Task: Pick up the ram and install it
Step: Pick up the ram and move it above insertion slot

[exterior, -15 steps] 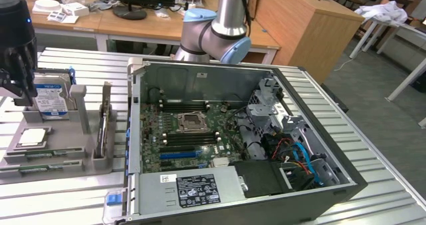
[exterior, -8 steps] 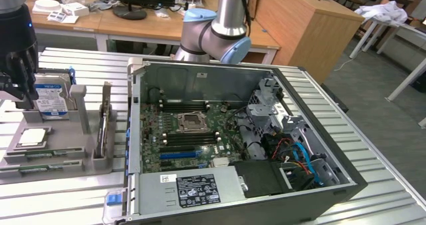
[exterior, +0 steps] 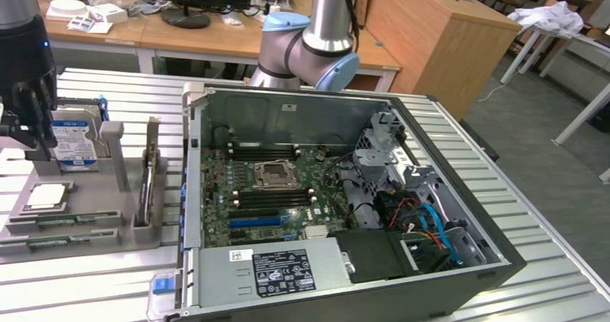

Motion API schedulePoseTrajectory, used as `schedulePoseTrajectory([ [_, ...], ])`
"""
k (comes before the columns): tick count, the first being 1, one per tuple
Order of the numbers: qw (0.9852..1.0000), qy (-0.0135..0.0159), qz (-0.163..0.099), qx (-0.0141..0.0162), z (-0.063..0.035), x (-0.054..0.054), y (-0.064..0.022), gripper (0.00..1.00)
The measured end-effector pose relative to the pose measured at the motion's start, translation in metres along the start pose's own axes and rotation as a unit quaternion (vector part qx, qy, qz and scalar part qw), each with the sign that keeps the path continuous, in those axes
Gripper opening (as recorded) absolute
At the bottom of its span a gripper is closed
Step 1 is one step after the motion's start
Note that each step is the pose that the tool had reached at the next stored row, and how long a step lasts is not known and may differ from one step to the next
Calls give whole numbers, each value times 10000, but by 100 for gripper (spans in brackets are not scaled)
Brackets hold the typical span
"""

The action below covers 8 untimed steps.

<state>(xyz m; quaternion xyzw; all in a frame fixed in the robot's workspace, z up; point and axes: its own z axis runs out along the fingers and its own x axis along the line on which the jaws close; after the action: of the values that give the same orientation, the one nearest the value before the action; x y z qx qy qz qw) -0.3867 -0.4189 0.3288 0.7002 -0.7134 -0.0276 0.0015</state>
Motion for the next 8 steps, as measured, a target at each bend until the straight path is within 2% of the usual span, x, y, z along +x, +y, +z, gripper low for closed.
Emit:
schedulePoseTrajectory([
  [8, 10000, 0, 0, -1, 91, 4, -4, 30],
])
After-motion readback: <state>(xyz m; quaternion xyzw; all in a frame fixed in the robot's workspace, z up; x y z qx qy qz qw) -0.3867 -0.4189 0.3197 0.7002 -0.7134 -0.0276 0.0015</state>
